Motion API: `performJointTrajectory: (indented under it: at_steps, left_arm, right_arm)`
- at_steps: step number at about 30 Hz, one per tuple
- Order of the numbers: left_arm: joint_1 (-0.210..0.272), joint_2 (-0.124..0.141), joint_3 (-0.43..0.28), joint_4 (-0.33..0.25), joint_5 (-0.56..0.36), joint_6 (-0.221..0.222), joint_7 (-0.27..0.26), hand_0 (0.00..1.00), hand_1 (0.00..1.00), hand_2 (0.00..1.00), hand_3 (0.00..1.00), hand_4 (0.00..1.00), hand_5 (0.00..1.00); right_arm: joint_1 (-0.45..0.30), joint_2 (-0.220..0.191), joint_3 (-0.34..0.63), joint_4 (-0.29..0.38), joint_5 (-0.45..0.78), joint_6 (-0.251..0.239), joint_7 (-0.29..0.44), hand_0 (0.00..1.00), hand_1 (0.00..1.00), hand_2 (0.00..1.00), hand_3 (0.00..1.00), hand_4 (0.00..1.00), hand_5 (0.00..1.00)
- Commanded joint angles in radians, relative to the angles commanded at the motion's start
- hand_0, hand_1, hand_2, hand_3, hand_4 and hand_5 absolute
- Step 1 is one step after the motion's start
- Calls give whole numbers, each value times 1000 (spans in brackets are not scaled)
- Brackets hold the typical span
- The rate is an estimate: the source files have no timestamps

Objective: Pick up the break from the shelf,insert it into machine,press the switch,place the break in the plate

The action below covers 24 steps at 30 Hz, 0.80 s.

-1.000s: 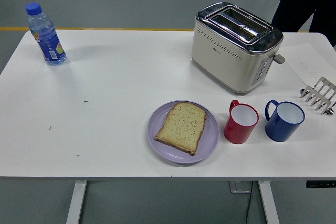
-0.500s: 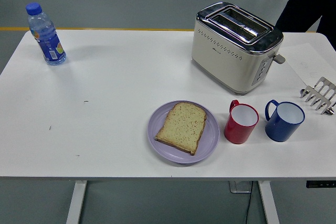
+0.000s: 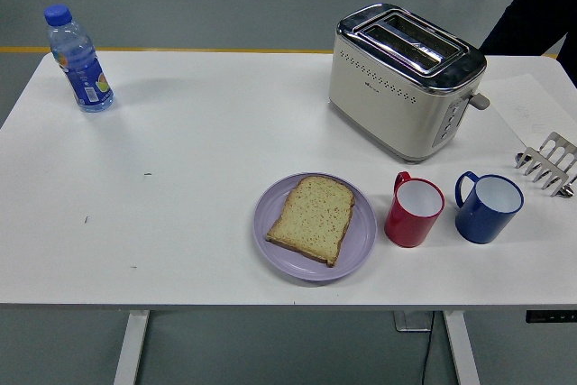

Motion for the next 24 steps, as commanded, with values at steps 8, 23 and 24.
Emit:
performJointTrajectory:
  at_steps: [8, 23, 24]
  left_arm:
    - [-3, 0, 10, 0, -16, 1, -1, 697, 612, 724, 686, 523, 932]
    - [-18, 1, 26, 0, -43, 2, -7, 696, 612, 724, 687, 521, 932]
    - [-19, 0, 26, 0, -43, 3, -7, 696, 612, 724, 687, 521, 932]
  right_arm:
    - [5, 11, 2, -1, -5, 2, 1, 719, 684, 711, 654, 488, 267]
    - [20, 19, 9, 0, -6, 4, 1, 717, 681, 707, 647, 486, 266]
    - [21, 19, 10, 0, -6, 4, 2, 717, 681, 707, 647, 486, 266]
